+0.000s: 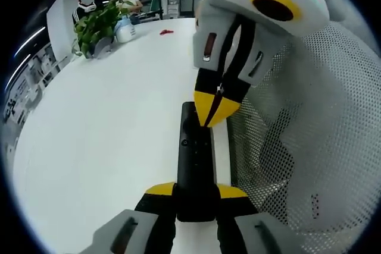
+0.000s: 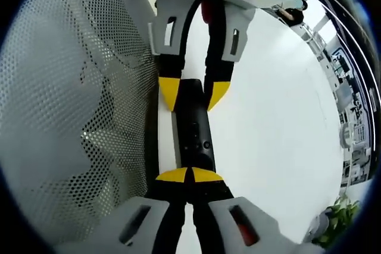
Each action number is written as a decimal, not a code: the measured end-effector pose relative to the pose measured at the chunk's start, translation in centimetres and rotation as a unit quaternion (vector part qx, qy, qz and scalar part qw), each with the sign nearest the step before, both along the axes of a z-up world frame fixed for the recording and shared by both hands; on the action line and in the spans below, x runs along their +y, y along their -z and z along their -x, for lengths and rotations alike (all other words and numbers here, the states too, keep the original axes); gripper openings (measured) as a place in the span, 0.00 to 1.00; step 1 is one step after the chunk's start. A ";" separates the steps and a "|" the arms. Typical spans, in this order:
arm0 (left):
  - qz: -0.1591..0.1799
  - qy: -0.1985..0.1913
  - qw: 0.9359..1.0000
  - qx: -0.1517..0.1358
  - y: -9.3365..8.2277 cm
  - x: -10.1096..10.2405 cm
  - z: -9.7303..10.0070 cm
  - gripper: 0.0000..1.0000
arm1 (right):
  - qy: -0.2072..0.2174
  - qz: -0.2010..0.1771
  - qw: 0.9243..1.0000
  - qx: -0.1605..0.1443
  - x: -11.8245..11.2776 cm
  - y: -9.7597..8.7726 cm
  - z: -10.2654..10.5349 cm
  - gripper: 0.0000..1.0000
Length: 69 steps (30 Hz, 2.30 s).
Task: Press the specified remote control buttons in sequence, fully releasing each button before pressing the next.
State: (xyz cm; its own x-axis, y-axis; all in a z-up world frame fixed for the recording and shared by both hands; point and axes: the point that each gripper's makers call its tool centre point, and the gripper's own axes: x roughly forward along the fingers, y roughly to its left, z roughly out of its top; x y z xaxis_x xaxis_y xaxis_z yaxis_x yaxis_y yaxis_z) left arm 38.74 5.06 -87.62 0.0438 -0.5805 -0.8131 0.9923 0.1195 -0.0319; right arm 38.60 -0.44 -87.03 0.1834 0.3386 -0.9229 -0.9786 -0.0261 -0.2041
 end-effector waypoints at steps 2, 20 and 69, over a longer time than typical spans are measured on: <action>0.000 0.000 1.000 0.000 0.0 0.0 0.0 0.24 | -0.001 0.001 1.000 -0.001 0.0 0.0 0.0 0.00; -0.002 0.000 1.000 0.001 0.0 0.0 0.0 0.24 | -0.001 0.012 1.000 -0.005 0.2 0.1 -0.1 0.00; 0.007 -0.001 1.000 0.005 0.0 0.0 0.0 0.25 | 0.062 -0.036 0.997 0.038 0.5 0.0 -0.3 0.00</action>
State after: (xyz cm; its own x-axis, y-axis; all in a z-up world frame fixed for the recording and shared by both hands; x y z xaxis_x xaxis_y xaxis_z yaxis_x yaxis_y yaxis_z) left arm 38.75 5.06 -87.62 0.0377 -0.5918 -0.8052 0.9916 0.1218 -0.0431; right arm 38.93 0.02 -87.07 0.1586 0.3834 -0.9099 -0.9860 0.1087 -0.1260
